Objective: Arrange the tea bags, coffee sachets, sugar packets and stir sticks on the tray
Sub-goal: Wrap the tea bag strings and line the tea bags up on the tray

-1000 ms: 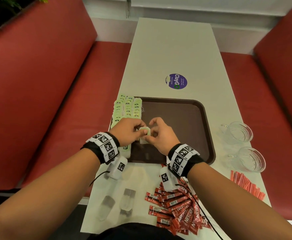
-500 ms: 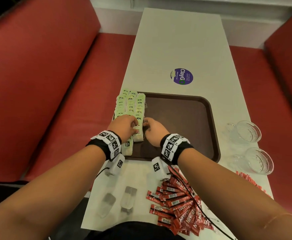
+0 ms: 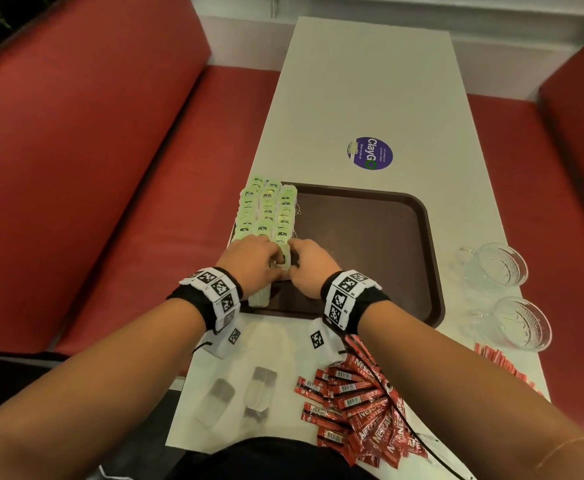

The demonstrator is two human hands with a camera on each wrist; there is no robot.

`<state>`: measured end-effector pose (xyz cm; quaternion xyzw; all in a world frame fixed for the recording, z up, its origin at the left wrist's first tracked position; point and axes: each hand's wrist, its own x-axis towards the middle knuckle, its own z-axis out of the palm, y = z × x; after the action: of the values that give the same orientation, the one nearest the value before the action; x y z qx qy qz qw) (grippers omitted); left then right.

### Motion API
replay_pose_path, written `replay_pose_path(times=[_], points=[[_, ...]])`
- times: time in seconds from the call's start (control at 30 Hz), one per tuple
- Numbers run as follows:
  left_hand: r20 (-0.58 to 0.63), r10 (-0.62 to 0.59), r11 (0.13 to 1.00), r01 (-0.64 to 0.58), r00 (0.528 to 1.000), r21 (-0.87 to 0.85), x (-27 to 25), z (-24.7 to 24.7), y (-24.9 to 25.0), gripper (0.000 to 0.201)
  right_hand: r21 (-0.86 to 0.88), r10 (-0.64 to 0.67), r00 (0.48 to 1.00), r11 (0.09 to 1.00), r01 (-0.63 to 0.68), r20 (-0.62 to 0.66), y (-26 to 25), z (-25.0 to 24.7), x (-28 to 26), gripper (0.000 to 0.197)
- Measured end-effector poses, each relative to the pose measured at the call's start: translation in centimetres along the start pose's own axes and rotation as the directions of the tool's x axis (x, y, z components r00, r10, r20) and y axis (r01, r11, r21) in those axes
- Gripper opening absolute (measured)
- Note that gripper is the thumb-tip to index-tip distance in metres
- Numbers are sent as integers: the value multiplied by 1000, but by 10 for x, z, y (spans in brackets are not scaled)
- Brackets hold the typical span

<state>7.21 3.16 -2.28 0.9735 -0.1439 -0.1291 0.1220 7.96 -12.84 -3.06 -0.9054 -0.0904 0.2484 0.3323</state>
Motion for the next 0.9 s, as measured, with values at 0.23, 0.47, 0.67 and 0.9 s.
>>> replay_pose_path(times=[0.23,0.47,0.67,0.9], points=[[-37,-60,994,56,998,-95,-64,-13,-35,20,-171,-177,982,972,164,-64,-3,9,-43,27],[187,14,1000,-13,982,-7,-118,20,-50,29,-252,-325,882,872,419,340,-21,47,-77,26],[216,27,998,-39,976,55,-128,37,-45,48,-422,-284,767,701,575,575,-22,87,-91,46],[247,-42,997,26,968,67,-127,40,-41,35,-528,-205,812,668,524,546,-19,88,-91,34]])
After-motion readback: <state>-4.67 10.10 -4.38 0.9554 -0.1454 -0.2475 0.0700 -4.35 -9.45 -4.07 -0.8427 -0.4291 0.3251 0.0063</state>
